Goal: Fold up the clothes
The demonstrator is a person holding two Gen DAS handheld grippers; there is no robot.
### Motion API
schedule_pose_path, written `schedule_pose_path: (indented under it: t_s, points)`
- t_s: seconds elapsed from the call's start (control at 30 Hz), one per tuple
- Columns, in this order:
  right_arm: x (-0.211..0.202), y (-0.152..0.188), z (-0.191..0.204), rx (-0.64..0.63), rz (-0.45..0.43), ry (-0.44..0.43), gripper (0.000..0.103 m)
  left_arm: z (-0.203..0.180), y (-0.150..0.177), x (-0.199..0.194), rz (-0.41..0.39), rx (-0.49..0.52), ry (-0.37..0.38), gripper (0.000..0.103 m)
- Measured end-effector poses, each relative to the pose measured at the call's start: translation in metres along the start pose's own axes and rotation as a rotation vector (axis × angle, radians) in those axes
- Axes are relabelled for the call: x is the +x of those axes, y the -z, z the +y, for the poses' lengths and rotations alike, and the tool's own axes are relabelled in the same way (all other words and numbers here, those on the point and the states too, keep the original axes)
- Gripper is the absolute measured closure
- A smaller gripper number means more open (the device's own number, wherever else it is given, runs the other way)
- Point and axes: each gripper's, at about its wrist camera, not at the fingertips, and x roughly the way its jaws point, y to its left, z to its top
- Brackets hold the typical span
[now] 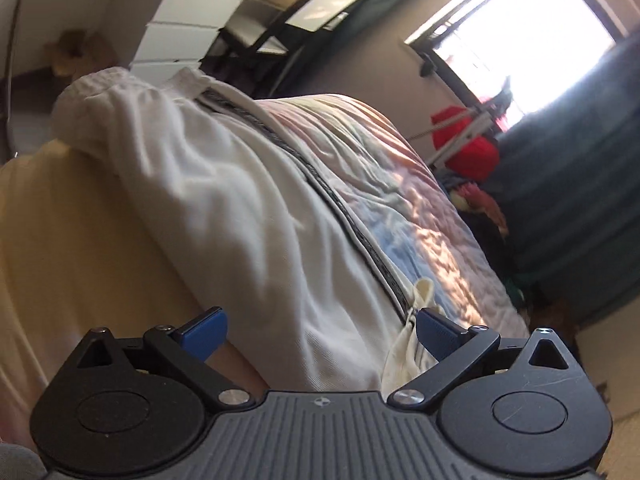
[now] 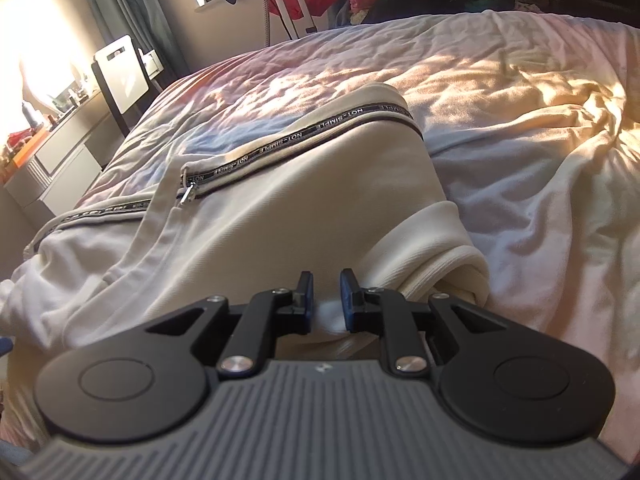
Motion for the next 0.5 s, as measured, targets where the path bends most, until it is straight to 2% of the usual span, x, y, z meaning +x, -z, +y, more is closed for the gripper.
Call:
schedule_pose_path:
  t_s: [0.1, 0.23, 0.33, 0.43, 0.5]
  points:
    - [-0.001, -0.001, -0.003, 0.019, -0.003, -0.005, 0.085, 0.014, -0.02, 0.016, 0.077, -0.053, -0.074, 0.0]
    - [-0.001, -0.001, -0.002, 0.025, -0.006, -0.006, 0.085, 0.023, -0.036, 0.041, 0.107, -0.011, -0.161, 0.003]
    - [-0.002, 0.0, 0.002, 0.002, -0.018, -0.003, 0.085, 0.037, -0.048, 0.049, 0.047, -0.092, -0.139, 0.003]
    - [-0.003, 0.0, 0.006, -0.02, -0.029, 0.0, 0.086, 0.053, -0.067, 0.055, -0.029, -0.182, -0.179, 0.004]
    - [-0.004, 0.001, 0.009, -0.035, -0.037, 0.002, 0.083, 0.064, -0.08, 0.057, -0.076, -0.234, -0.194, 0.01]
